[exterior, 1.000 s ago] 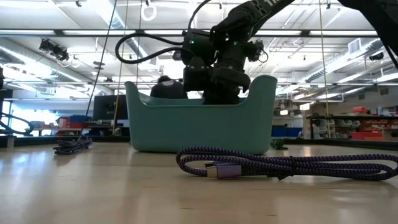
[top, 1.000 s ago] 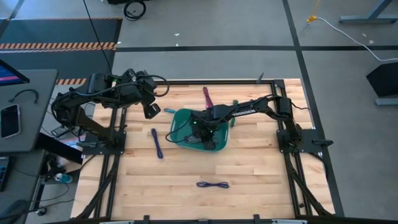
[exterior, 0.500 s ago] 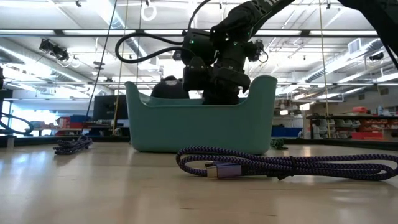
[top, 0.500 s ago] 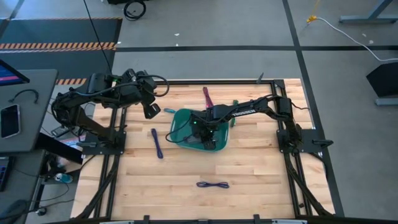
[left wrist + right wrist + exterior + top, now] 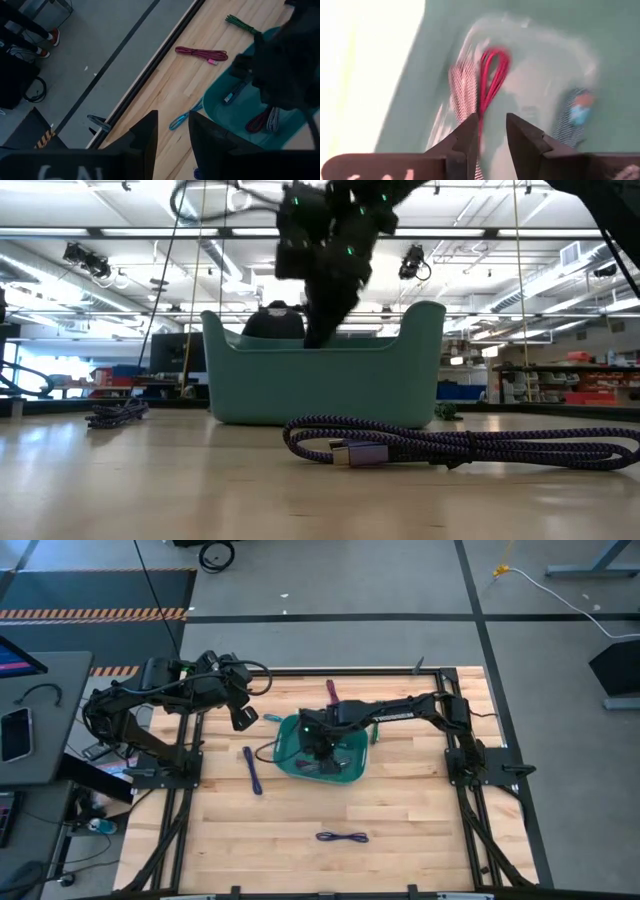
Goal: Pick and place USB-C Cables
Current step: Put the top purple charger cable into the blue bin
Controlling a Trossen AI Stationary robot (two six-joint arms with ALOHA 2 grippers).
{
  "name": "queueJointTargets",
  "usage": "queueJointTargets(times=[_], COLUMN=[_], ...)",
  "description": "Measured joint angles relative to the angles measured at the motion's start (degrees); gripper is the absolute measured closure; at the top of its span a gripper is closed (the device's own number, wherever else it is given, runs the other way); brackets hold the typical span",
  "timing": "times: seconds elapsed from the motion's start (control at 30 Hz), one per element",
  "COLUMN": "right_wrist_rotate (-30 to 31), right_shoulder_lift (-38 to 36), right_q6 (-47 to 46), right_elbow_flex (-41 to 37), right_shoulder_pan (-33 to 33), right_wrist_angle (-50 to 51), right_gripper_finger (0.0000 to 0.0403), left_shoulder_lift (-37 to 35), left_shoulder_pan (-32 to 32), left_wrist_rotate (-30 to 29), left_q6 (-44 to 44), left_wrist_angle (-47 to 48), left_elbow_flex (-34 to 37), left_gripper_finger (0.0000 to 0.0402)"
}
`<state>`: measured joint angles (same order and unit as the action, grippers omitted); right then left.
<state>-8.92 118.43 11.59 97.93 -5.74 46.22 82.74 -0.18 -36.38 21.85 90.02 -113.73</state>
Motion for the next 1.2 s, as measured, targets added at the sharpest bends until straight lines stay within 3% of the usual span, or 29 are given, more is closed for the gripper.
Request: queueJointTargets(times=[0.23, 0.4, 0.63, 0.73, 0.97, 1.07, 1.2], right_wrist_rotate=[6.59, 14.50, 23.82, 27.38, 28.56, 28.51, 28.19], right_shoulder_lift=[-0.04, -0.04, -0.04, -2.28, -7.56, -9.84, -12.64], right_q6=[3.14, 6.28, 6.45, 6.54, 6.28, 6.36, 5.97], right_elbow_flex=[15.14, 25.24, 36.68, 35.74, 35.36, 35.34, 35.34], right_shoulder_pan=[0.00, -0.52, -5.54, -8.76, -18.20, -22.82, -28.46], right_wrist_angle=[8.68, 15.46, 30.30, 32.04, 34.75, 34.92, 34.99], right_gripper_finger=[0.0298, 0.0298, 0.0298, 0.0298, 0.0298, 0.0298, 0.0298], left_shoulder_lift=[0.00, 0.00, 0.00, 0.00, -2.60, -7.26, -16.36], left_shoulder_pan=[0.02, 0.00, -0.34, -1.16, -3.59, -3.96, -5.61], left_wrist_rotate=[0.00, 0.00, 0.35, 0.39, 0.52, 0.50, 0.84], left_q6=[-0.02, 0.32, 6.40, 7.10, 8.82, 15.52, 30.63], left_wrist_angle=[0.00, -0.02, 0.00, 0.00, -0.09, -0.07, 0.03], left_elbow_flex=[0.00, 0.00, 0.00, 0.00, 2.57, 8.64, 21.79], left_gripper_finger=[0.0285, 0.0285, 0.0285, 0.0285, 0.0285, 0.0285, 0.0285])
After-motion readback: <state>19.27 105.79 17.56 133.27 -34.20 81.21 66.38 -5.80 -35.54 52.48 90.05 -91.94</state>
